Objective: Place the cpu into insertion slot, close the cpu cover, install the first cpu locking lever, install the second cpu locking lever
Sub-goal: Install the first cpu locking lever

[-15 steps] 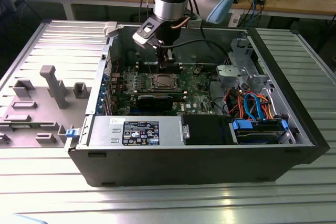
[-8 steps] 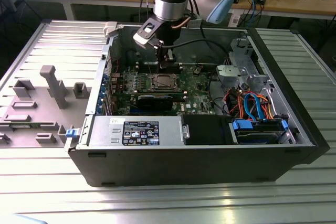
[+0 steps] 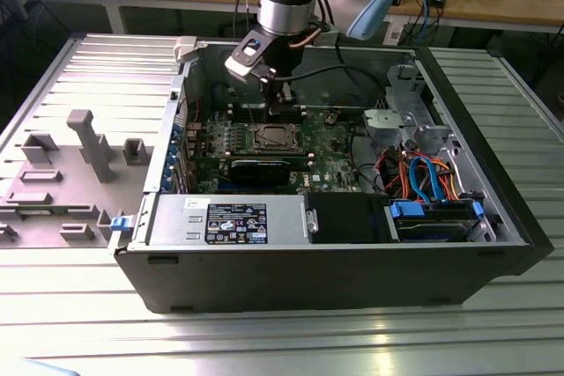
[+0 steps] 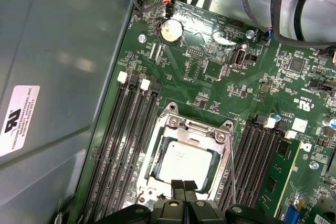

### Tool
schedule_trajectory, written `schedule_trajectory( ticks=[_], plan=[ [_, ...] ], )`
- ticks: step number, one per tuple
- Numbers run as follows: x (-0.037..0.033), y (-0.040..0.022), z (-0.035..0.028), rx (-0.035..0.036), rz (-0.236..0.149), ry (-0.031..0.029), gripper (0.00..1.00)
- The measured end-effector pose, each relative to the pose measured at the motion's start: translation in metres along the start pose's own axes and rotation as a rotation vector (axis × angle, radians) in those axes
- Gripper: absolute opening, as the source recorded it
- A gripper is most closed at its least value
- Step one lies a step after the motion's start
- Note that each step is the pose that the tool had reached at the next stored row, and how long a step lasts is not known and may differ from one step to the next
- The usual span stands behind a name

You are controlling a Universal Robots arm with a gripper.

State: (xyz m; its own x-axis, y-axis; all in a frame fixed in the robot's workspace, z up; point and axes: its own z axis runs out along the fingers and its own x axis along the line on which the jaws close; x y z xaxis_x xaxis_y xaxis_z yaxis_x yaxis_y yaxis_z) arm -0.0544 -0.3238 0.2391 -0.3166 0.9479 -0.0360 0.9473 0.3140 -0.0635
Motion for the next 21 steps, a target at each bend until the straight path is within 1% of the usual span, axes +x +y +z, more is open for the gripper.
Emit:
schedule_trajectory(
  ticks=[2,6,13,16,21],
  plan=[
    [0.0000,0.0000,0.0000,-0.0003,-0.008,-0.0003,0.11],
    [0.0000,0.0001,0.0001,-0.0020,-0.039,-0.0010,0.11],
    [0.0000,0.0000,0.0000,-0.0040,-0.098,-0.0047,0.11],
    [0.0000,0.0000,0.0000,-0.0044,-0.110,-0.0055,0.11],
    [0.0000,0.0000,0.0000,-0.0055,-0.142,-0.0075,0.11]
  ],
)
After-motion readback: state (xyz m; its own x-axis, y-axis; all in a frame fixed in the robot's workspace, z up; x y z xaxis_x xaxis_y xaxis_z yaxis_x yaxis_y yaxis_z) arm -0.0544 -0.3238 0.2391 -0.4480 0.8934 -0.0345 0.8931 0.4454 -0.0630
